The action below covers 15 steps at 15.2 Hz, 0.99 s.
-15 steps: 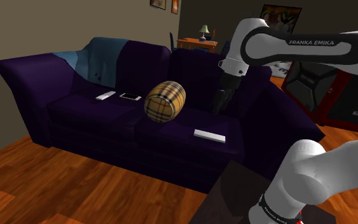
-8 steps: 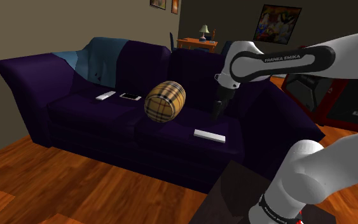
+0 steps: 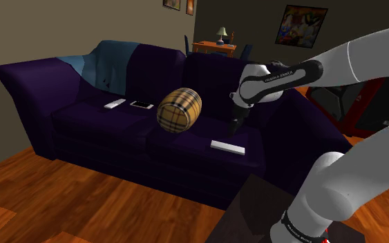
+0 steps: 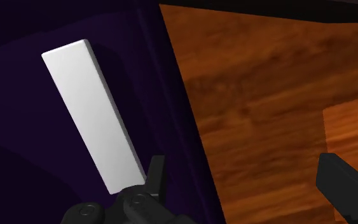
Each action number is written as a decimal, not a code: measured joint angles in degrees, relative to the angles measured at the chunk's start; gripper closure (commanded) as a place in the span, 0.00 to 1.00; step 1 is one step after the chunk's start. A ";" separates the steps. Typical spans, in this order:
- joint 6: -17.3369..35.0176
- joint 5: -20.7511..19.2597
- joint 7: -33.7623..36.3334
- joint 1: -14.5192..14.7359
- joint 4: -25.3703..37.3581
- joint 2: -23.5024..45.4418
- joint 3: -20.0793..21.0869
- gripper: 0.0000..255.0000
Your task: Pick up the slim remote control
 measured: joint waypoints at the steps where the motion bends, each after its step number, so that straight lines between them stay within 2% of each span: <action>1: 1.64 0.19 -1.56 0.09 0.83 2.49 -1.07 0.00; 7: 10.54 3.56 -10.60 0.80 4.40 15.72 -5.57 0.00; 11: 14.85 8.87 -18.37 0.46 9.08 25.71 -7.27 0.00; 15: 18.41 14.76 -26.10 -1.84 13.67 35.05 -6.84 0.00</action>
